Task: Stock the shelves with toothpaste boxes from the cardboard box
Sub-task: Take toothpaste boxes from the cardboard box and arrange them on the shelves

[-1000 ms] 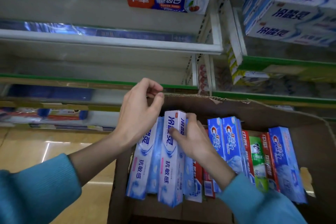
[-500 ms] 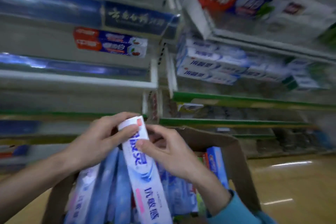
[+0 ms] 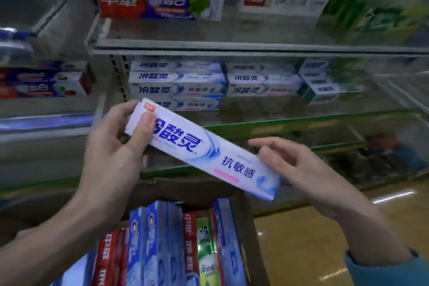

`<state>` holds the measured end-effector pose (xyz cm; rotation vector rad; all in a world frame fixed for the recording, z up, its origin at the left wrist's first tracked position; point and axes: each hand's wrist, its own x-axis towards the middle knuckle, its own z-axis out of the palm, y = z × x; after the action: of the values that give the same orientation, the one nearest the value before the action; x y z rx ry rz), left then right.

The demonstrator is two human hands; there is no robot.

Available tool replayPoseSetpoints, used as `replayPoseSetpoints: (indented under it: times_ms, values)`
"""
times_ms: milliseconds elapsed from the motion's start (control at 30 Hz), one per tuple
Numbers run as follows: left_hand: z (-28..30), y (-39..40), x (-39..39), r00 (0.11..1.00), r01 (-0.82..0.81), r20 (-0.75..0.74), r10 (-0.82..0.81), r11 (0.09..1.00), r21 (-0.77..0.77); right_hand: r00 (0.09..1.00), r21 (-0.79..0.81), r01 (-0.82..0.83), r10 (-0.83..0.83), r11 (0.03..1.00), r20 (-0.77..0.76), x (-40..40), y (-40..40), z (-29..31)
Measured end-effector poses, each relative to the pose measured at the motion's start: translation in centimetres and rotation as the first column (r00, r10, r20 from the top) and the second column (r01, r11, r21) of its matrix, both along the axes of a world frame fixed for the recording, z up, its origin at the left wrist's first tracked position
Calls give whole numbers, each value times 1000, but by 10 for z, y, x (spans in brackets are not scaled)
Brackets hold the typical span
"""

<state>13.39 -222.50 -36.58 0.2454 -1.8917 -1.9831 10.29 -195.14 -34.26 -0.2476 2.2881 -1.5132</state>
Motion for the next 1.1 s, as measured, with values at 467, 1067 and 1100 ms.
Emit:
replayPoseSetpoints:
  times_ms: [467,1067,1100]
  values:
    - [-15,187,-93,991,-125,-73,115,980,-155,866,-272,381,-444,884,-230,-126,153,-41]
    - [-55,194,-178,946,-236,113,303,887,-397,776,114,478,-358,871,-520,-197,123,-73]
    - [-58,193,-180,943,-228,138,302,891,-392,776,164,488,-340,857,-532,-196,121,-67]
